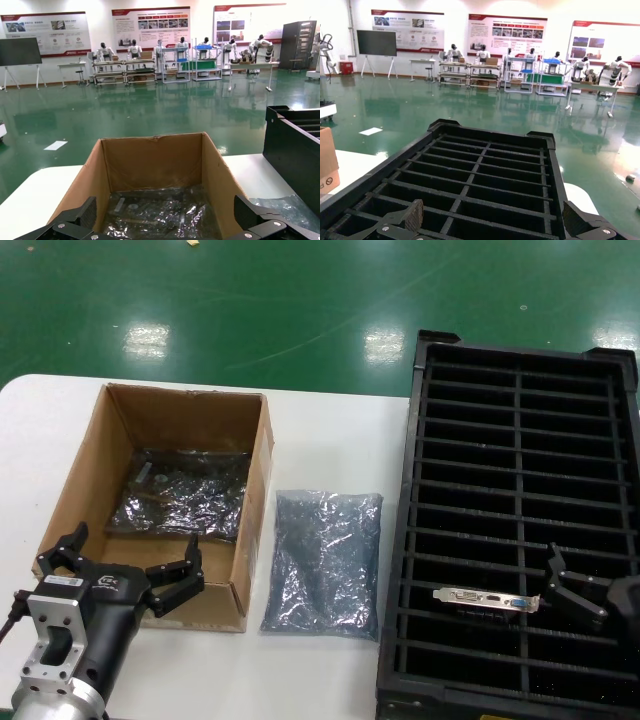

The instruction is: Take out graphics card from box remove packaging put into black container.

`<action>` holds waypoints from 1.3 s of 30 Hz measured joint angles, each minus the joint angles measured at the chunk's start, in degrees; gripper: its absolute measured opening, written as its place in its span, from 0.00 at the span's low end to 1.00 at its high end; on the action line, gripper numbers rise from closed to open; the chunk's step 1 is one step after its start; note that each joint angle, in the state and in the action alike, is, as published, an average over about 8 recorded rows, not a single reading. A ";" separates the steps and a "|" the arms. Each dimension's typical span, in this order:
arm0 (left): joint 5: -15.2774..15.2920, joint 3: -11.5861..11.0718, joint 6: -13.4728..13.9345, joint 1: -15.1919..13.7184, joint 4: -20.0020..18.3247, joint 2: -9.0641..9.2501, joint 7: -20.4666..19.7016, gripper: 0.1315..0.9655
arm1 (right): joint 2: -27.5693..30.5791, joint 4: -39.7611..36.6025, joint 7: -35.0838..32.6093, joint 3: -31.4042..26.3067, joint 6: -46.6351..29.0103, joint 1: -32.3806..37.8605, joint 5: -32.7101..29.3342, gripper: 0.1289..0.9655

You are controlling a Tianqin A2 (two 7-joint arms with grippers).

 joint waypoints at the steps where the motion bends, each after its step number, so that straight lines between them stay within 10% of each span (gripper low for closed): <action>1: 0.00 0.00 0.00 0.00 0.00 0.00 0.00 1.00 | 0.00 0.00 0.00 0.00 0.00 0.00 0.00 1.00; 39: 0.00 0.00 0.00 0.00 0.00 0.00 0.00 1.00 | 0.00 0.00 0.00 0.00 0.00 0.00 0.00 1.00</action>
